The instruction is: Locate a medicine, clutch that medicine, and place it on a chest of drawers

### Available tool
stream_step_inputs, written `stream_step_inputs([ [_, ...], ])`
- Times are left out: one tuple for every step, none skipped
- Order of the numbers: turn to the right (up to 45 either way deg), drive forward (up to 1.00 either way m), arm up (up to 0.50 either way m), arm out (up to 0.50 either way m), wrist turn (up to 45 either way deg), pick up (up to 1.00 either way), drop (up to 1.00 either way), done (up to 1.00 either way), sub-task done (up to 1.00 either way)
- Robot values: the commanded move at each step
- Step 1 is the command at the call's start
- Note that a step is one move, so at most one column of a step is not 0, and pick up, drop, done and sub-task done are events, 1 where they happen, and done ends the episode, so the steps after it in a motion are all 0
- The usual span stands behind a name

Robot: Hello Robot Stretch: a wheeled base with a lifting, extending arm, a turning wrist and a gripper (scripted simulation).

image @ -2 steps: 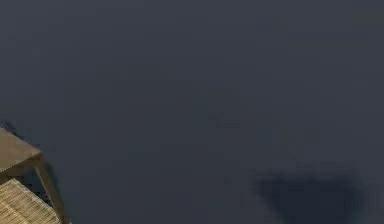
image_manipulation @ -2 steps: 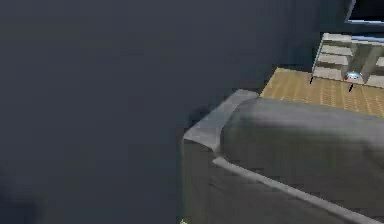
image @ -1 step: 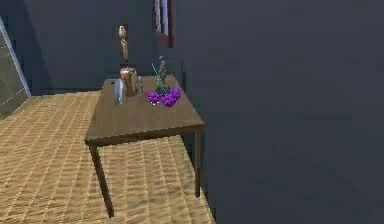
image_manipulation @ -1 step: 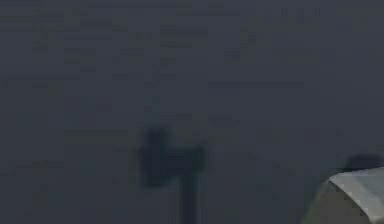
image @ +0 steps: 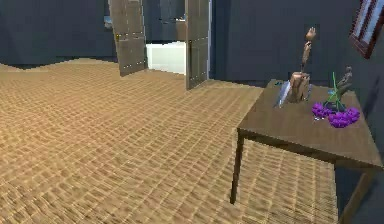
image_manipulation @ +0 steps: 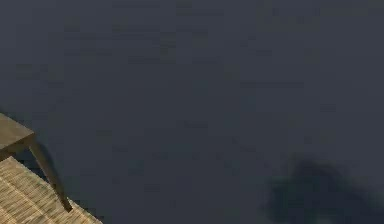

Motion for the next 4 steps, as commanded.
stream_step_inputs([
  [-45.0,0.00,0.00,0.00,0.0,0.00,0.00,0.00,0.00],
  [0.0,1.00,0.00,0.00,0.0,0.00,0.00,0.00,0.00],
  [0.0,1.00,0.00,0.00,0.0,0.00,0.00,0.00,0.00],
  [0.0,1.00,0.00,0.00,0.0,0.00,0.00,0.00,0.00],
])
